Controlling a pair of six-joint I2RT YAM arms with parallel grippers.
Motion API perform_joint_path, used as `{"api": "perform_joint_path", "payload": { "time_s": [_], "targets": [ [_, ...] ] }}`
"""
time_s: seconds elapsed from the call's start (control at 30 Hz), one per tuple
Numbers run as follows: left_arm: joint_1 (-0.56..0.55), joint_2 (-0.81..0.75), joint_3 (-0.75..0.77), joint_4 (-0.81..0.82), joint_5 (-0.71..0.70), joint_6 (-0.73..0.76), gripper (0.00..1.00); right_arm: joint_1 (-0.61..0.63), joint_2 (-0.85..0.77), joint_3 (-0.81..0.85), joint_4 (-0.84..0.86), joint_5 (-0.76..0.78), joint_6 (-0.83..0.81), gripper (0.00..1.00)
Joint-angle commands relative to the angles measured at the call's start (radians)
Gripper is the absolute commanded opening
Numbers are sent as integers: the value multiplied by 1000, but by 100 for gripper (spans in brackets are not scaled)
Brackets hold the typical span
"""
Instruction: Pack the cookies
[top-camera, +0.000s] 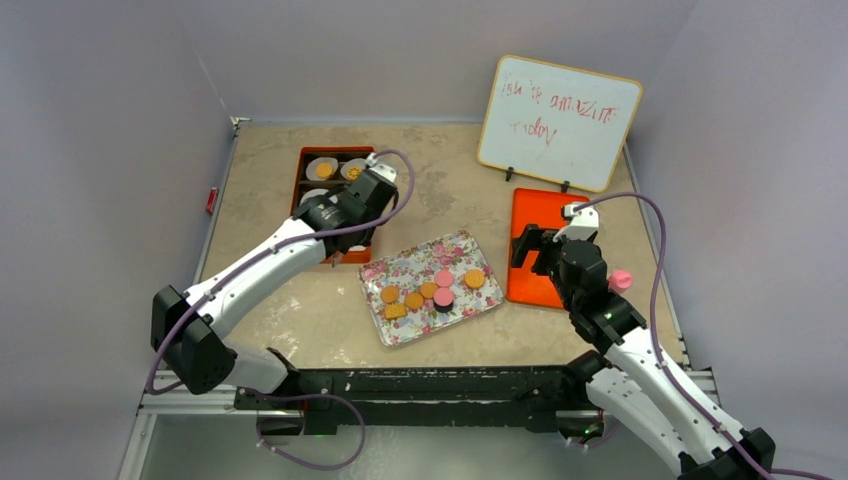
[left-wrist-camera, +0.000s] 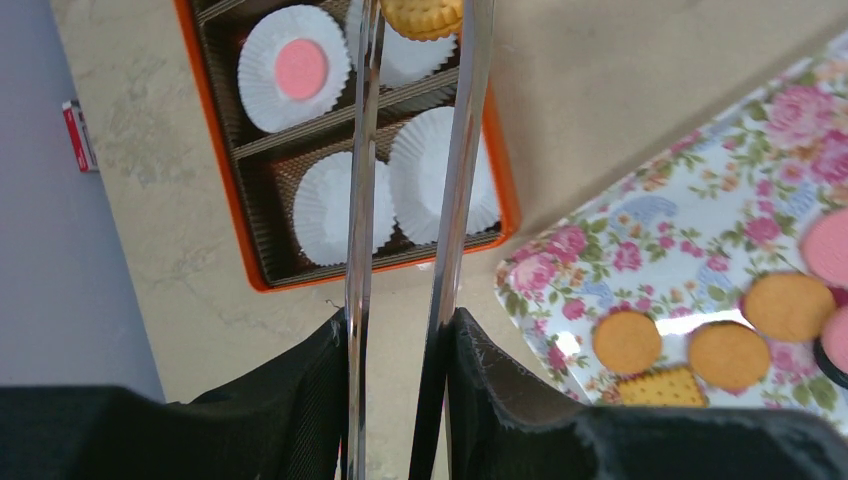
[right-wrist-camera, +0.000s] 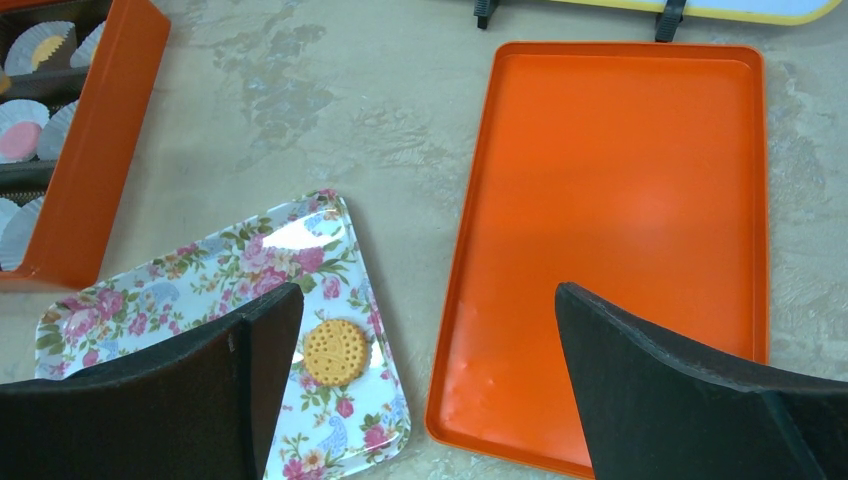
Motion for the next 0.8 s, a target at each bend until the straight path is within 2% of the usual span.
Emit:
{"api": "perform_joint_path", "payload": {
  "time_s": [0.0, 0.43, 0.77],
  "targets": [
    [100, -44, -27, 103, 23, 28, 25, 1, -10, 6, 19, 16, -7, 99],
    [281, 10, -82, 240, 116, 29, 26, 1, -12, -4, 25, 24, -12, 99],
    [316, 69, -129, 320, 145, 21, 26, 1, -33, -15, 25, 38, -23, 99]
  ]
}}
